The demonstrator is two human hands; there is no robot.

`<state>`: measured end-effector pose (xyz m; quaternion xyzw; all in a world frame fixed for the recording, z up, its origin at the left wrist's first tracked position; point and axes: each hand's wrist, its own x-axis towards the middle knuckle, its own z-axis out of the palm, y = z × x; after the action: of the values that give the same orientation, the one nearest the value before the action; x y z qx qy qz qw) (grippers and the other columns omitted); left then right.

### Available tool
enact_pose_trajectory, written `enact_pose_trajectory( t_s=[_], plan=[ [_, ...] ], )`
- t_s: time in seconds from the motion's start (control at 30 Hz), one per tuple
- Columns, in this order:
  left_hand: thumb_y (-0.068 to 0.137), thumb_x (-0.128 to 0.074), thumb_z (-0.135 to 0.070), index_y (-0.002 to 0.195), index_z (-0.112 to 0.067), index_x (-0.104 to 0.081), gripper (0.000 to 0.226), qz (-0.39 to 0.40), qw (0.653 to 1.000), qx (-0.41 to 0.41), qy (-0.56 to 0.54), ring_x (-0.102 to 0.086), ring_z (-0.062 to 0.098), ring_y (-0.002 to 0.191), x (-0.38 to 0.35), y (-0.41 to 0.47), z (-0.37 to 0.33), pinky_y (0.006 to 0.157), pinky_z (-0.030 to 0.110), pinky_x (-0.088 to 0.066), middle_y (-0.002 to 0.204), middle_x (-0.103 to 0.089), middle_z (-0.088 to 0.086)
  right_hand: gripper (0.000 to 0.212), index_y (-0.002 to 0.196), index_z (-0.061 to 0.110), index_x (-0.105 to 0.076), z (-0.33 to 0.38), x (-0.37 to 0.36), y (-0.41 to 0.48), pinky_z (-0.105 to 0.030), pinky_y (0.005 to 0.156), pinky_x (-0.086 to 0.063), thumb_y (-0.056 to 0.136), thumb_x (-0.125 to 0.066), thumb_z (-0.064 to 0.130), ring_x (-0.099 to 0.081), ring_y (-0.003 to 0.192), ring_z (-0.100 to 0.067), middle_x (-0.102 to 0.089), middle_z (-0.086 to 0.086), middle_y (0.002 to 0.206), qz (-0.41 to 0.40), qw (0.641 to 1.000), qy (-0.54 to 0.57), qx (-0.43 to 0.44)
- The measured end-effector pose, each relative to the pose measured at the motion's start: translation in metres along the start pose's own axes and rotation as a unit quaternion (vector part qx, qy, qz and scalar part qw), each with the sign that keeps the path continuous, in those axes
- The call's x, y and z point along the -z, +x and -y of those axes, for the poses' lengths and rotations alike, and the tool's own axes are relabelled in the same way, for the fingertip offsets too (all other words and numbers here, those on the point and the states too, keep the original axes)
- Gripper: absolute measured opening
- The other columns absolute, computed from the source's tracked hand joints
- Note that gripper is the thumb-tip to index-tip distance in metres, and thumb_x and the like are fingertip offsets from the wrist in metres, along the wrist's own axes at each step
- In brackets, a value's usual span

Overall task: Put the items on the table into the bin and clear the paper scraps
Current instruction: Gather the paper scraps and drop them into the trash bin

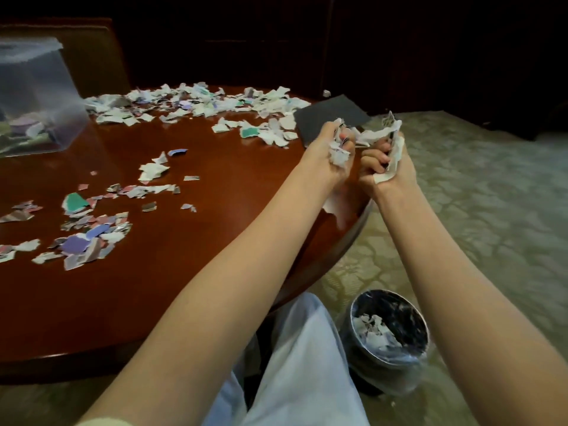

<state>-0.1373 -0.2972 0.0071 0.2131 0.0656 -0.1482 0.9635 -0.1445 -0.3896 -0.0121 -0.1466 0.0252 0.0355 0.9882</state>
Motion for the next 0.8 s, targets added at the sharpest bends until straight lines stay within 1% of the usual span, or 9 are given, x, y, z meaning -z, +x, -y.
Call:
enact_pose_trajectory(
  t_s=[0.03, 0.13, 0.17, 0.27, 0.4, 0.57, 0.63, 0.73, 0.8],
  plan=[
    [0.1, -0.037, -0.011, 0.066, -0.012, -0.035, 0.034, 0.014, 1.0, 0.01, 0.002, -0.033, 0.004, 0.021, -0.005, 0.0, 0.013, 0.024, 0.012, -0.024, 0.031, -0.035, -0.001, 0.071, 0.037, 0.004, -0.049, 0.01, 0.006, -0.004, -0.011, 0.022, -0.019, 0.099, -0.035, 0.036, -0.031, 0.019, -0.004, -0.041, 0.003, 0.033, -0.003, 1.0, 0.012, 0.005],
    [0.1, -0.038, -0.012, 0.066, -0.013, -0.035, 0.034, 0.02, 0.998, 0.046, 0.029, -0.034, 0.003, 0.021, -0.017, 0.002, 0.05, 0.025, 0.011, -0.025, 0.031, -0.036, -0.002, 0.068, 0.039, 0.005, -0.049, 0.038, 0.017, -0.016, -0.011, 0.022, -0.018, 0.099, -0.038, 0.035, -0.03, 0.018, -0.005, -0.041, 0.002, 0.033, -0.017, 0.999, 0.036, 0.034],
    [0.1, -0.038, -0.012, 0.066, -0.013, -0.035, 0.034, 0.035, 0.997, 0.061, 0.029, -0.034, 0.003, 0.021, -0.02, 0.001, 0.06, 0.025, 0.011, -0.025, 0.031, -0.035, -0.002, 0.066, 0.041, 0.005, -0.049, 0.046, 0.021, -0.018, -0.011, 0.022, -0.017, 0.099, -0.038, 0.034, -0.03, 0.018, -0.005, -0.041, 0.002, 0.033, -0.029, 0.998, 0.042, 0.045],
    [0.1, -0.037, -0.011, 0.064, -0.013, -0.034, 0.036, 0.043, 0.992, 0.109, 0.046, -0.033, 0.005, 0.021, -0.021, 0.004, 0.091, 0.026, 0.011, -0.024, 0.031, -0.035, -0.001, 0.057, 0.05, 0.006, -0.047, 0.071, 0.042, -0.028, -0.011, 0.022, -0.017, 0.099, -0.038, 0.033, -0.03, 0.018, -0.005, -0.041, 0.001, 0.034, -0.056, 0.993, 0.069, 0.072],
    [0.1, -0.036, -0.014, 0.063, -0.012, -0.034, 0.038, 0.048, 0.982, 0.17, 0.067, -0.033, 0.005, 0.02, -0.017, 0.01, 0.126, 0.026, 0.013, -0.027, 0.031, -0.036, -0.001, 0.073, 0.035, 0.002, -0.048, 0.096, 0.079, -0.04, -0.012, 0.022, -0.017, 0.099, -0.034, 0.033, -0.03, 0.018, -0.006, -0.04, 0.001, 0.031, -0.075, 0.99, 0.072, 0.096],
    [0.101, -0.035, -0.017, 0.064, -0.012, -0.034, 0.037, 0.031, 0.973, 0.213, 0.078, -0.033, 0.004, 0.02, 0.005, 0.026, 0.164, 0.026, 0.014, -0.028, 0.03, -0.037, -0.002, 0.076, 0.033, 0.003, -0.048, 0.113, 0.131, -0.05, -0.013, 0.022, -0.019, 0.1, -0.031, 0.034, -0.03, 0.018, -0.005, -0.04, 0.002, 0.031, -0.128, 0.98, 0.085, 0.129],
    [0.101, -0.035, -0.016, 0.067, -0.013, -0.034, 0.034, 0.012, 0.971, 0.221, 0.086, -0.033, 0.003, 0.021, 0.016, 0.034, 0.176, 0.026, 0.013, -0.027, 0.031, -0.037, -0.003, 0.07, 0.038, 0.004, -0.048, 0.115, 0.15, -0.052, -0.013, 0.022, -0.019, 0.1, -0.032, 0.034, -0.03, 0.018, -0.005, -0.04, 0.002, 0.031, -0.157, 0.975, 0.085, 0.133],
    [0.101, -0.037, -0.018, 0.067, -0.014, -0.034, 0.034, -0.015, 0.963, 0.239, 0.12, -0.033, 0.002, 0.021, 0.037, 0.044, 0.191, 0.026, 0.011, -0.024, 0.031, -0.038, -0.004, 0.047, 0.059, 0.01, -0.04, 0.114, 0.179, -0.051, -0.013, 0.021, -0.018, 0.1, -0.033, 0.034, -0.029, 0.018, -0.004, -0.038, 0.003, 0.031, -0.199, 0.968, 0.071, 0.139],
    [0.101, -0.037, -0.02, 0.066, -0.014, -0.035, 0.035, -0.032, 0.958, 0.25, 0.137, -0.034, 0.001, 0.021, 0.053, 0.051, 0.201, 0.026, 0.011, -0.024, 0.03, -0.038, -0.005, 0.043, 0.063, 0.012, -0.038, 0.111, 0.199, -0.05, -0.013, 0.021, -0.019, 0.1, -0.032, 0.034, -0.028, 0.018, -0.003, -0.038, 0.004, 0.03, -0.222, 0.963, 0.071, 0.138]
  ],
)
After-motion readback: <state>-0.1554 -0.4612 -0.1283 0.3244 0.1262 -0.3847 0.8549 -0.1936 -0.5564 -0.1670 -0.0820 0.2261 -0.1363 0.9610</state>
